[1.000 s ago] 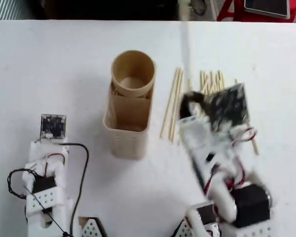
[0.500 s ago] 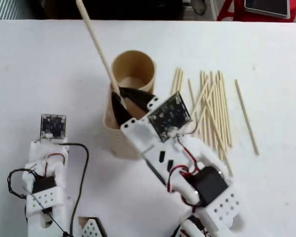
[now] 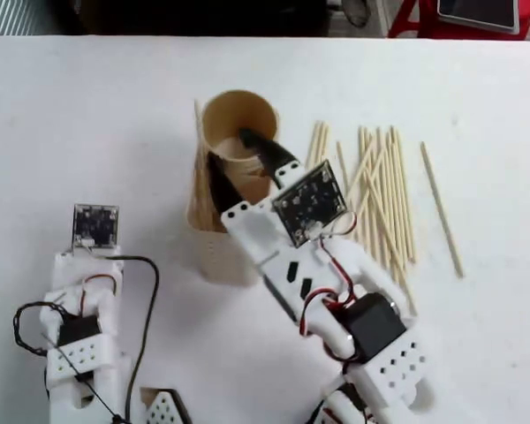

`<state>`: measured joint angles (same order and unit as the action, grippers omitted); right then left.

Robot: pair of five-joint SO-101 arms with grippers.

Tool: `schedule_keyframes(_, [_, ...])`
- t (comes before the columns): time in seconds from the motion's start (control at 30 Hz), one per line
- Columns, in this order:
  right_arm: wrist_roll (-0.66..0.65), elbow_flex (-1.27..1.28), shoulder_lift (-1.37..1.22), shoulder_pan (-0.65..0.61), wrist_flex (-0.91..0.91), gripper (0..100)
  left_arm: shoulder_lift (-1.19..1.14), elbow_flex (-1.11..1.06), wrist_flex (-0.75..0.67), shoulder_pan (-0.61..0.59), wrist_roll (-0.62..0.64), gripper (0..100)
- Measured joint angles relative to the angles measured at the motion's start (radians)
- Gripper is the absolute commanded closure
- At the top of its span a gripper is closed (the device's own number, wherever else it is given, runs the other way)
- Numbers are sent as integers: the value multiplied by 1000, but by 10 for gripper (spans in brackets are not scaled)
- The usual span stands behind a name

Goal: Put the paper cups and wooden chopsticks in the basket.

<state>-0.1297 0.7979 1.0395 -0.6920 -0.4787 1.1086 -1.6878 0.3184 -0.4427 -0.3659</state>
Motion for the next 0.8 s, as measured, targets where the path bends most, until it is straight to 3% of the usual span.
schedule_keyframes(0.1, [0, 0, 2, 29, -25, 905, 0, 0, 0, 0, 0, 902])
schedule_keyframes(0.23, [0, 0, 64, 130, -216, 932, 0, 0, 0, 0, 0, 902])
schedule_keyframes(0.43, [-6, -68, 353, 457, -560, 932, 0, 0, 0, 0, 0, 902])
schedule_keyframes(0.63, [-351, 32, 548, 824, -634, 935, 0, 0, 0, 0, 0, 902])
schedule_keyframes(0.8, [-552, 319, 442, 990, -470, 932, 0, 0, 0, 0, 0, 902])
